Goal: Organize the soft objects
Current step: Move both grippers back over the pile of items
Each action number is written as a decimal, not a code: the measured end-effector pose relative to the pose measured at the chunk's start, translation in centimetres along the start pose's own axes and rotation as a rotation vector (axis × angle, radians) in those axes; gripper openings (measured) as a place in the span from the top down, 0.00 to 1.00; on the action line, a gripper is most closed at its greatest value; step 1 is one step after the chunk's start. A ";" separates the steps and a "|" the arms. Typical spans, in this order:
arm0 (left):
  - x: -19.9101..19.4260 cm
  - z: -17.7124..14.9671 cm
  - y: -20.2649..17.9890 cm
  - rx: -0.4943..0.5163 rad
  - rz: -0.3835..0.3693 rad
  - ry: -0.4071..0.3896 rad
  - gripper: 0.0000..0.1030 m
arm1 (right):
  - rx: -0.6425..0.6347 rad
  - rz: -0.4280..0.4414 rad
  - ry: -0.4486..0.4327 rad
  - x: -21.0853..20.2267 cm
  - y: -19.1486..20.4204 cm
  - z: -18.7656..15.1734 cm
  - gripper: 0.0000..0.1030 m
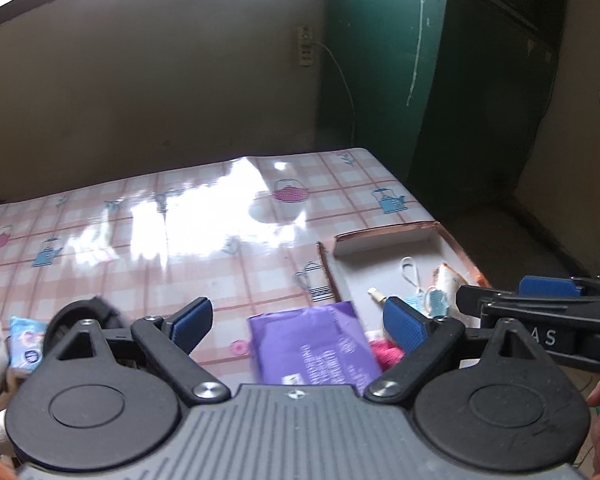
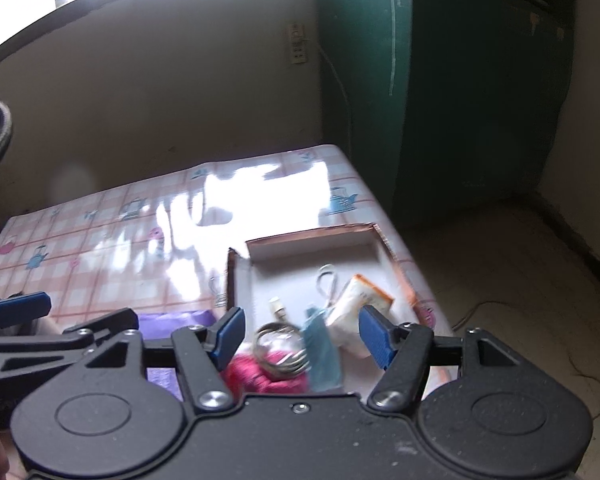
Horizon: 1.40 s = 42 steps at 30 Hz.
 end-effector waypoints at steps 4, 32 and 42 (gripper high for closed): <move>-0.8 -0.5 1.1 -0.019 0.015 0.005 0.08 | -0.016 0.010 0.003 -0.6 1.4 -0.5 0.26; -6.6 -3.4 8.9 -0.092 0.146 -0.012 0.08 | -0.112 0.103 0.013 -3.3 11.3 -2.4 0.26; -7.6 -4.7 11.7 -0.140 0.176 -0.004 0.08 | -0.147 0.135 0.028 -3.3 14.8 -3.7 0.26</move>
Point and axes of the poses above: each gripper's, at about its wrist camera, not at the fingertips, and x roughly the way its jaws point, y to its left, z to its top, the point moved 6 cm from there along x, roughly the way its jaws point, and after that the axes turned 3 degrees about -z, right-handed, at the moved point
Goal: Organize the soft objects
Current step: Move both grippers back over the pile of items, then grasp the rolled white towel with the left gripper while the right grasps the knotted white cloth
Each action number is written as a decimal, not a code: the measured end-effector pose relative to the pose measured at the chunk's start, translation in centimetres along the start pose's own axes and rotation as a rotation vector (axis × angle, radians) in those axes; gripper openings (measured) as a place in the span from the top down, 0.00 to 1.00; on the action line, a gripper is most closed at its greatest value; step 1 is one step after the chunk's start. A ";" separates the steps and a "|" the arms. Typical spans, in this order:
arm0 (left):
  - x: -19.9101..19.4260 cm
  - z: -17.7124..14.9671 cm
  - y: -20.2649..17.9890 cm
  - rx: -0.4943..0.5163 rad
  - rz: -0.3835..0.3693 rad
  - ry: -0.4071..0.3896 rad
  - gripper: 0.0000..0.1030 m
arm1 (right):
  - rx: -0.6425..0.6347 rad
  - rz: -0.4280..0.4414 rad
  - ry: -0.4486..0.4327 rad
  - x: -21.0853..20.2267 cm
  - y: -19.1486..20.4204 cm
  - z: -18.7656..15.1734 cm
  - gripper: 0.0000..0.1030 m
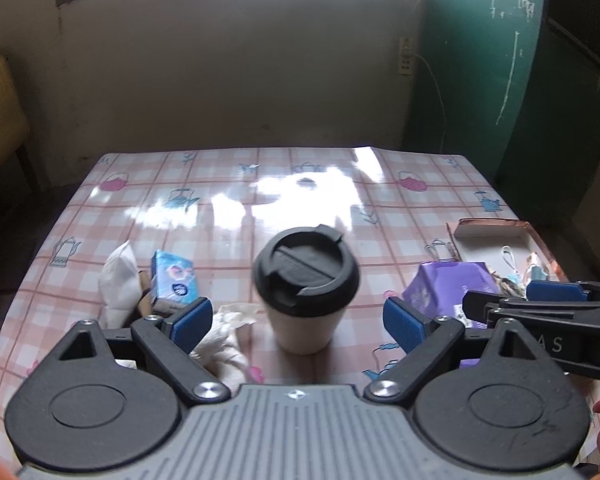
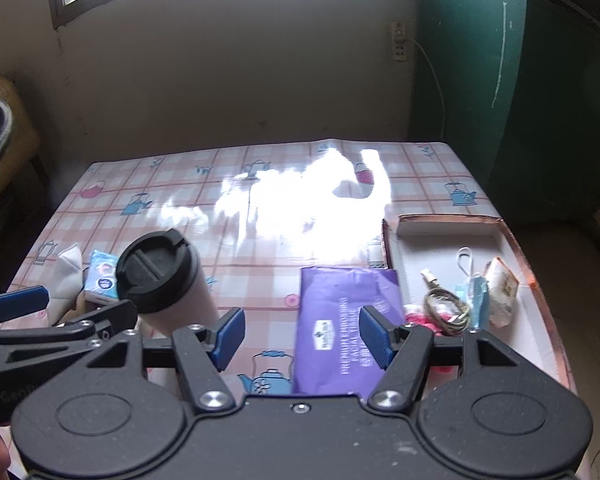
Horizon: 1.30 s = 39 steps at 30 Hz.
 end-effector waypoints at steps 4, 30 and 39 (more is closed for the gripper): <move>-0.1 -0.5 1.2 -0.014 0.013 0.006 0.08 | -0.012 0.016 0.011 0.3 1.4 -0.5 0.26; -0.4 -4.1 9.0 -0.075 0.034 0.005 0.08 | -0.078 0.138 0.053 1.2 8.7 -3.4 0.26; 2.3 -7.5 14.2 -0.108 0.046 0.058 0.08 | -0.063 0.198 0.097 1.9 9.9 -6.6 0.25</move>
Point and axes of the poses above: each gripper's, at about its wrist camera, not at the fingertips, and x roughly the way its jaws point, y to its left, z to its top, the point moved 6 cm from there along x, roughly the way its jaws point, and after that the axes turned 3 degrees about -z, right-handed, at the moved point
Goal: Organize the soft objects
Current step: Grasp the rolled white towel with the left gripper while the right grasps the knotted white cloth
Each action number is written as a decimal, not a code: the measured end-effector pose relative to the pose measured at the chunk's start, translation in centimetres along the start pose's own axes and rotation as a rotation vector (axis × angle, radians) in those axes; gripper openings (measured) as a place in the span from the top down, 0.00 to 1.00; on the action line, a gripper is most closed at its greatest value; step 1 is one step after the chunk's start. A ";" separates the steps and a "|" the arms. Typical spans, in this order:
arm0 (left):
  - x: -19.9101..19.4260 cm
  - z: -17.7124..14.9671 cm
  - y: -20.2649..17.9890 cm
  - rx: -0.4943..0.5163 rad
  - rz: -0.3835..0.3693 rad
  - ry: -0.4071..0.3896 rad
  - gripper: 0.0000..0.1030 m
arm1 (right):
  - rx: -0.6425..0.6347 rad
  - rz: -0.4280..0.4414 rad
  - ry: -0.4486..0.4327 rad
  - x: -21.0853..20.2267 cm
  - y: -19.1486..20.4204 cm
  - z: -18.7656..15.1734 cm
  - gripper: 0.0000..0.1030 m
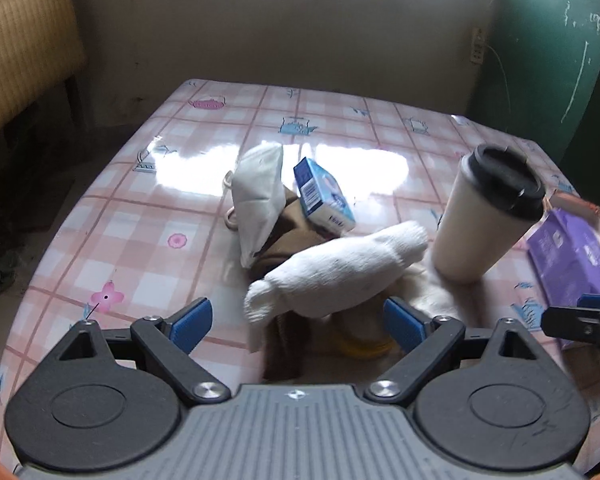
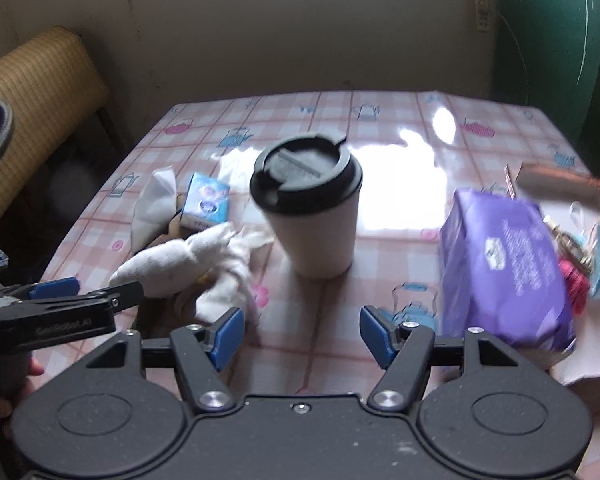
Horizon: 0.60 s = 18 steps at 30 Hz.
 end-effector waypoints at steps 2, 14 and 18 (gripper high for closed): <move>0.4 0.2 -0.1 0.024 -0.014 -0.012 0.08 | -0.002 0.012 0.005 0.3 0.3 -0.3 0.25; 6.3 1.4 -3.6 0.260 -0.023 0.000 0.30 | 0.012 0.036 0.022 1.2 0.1 -0.5 0.25; 5.3 1.9 -3.5 0.217 -0.031 -0.032 0.40 | 0.004 0.046 0.023 1.5 0.5 -0.6 0.25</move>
Point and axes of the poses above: each gripper's, at about its wrist camera, not at the fingertips, and x roughly the way its jaws point, y to its left, z to its top, the point moved 6 cm from there along x, roughly the way its jaws point, and after that the axes turned 3 degrees about -z, right-handed, at the moved point
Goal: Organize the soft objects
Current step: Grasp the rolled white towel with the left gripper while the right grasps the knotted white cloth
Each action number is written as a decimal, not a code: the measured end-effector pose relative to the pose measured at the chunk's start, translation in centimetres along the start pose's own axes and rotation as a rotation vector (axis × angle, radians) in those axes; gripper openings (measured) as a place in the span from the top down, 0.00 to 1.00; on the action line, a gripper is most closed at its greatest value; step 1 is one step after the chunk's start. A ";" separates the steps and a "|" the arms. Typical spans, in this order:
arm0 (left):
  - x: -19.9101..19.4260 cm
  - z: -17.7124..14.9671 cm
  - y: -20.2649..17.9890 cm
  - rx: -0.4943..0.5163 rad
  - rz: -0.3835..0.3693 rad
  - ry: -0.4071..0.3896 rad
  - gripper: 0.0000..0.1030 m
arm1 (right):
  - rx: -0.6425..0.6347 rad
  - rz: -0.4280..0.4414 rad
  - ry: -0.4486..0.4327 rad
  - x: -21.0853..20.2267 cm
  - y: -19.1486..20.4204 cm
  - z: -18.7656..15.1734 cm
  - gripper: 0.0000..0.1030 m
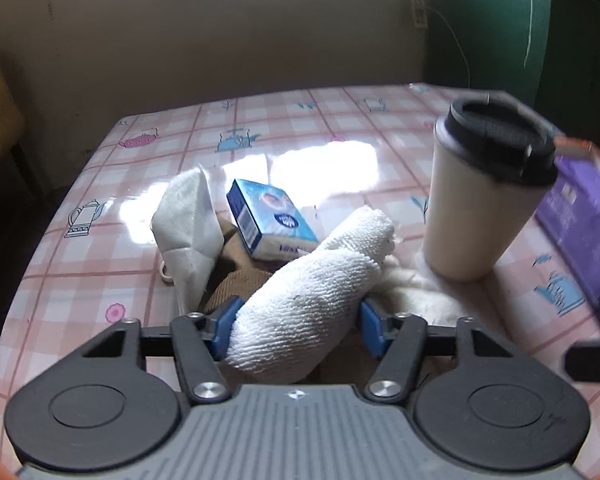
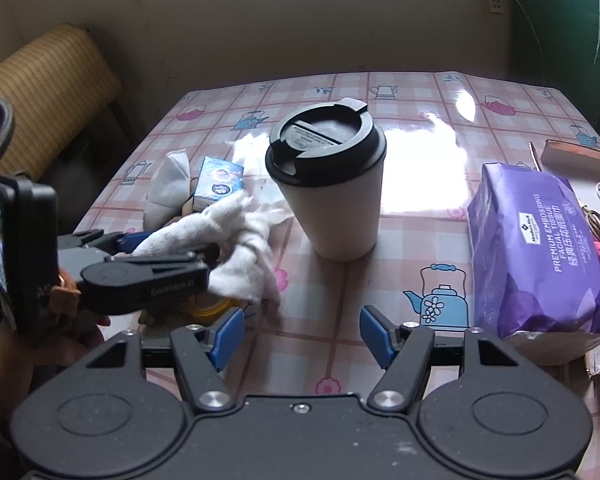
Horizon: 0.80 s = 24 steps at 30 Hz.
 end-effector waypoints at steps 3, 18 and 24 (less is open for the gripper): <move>-1.9 0.1 0.6 -0.049 -0.028 -0.032 0.40 | -0.003 0.015 0.003 0.4 0.4 0.0 0.25; -7.6 -3.1 7.5 -0.273 0.091 -0.061 0.42 | 0.035 0.013 -0.046 5.7 4.4 1.5 0.27; -7.1 -4.2 7.7 -0.306 0.078 -0.043 0.42 | 0.073 -0.077 -0.091 8.4 5.9 2.2 0.27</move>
Point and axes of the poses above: each gripper's, at about its wrist camera, not at the fingertips, and x roughly the way its jaws point, y to its left, z to its top, the point moved 6 cm from there along x, roughly the way its jaws point, and after that the axes turned 3 degrees about -z, right-handed, at the moved point
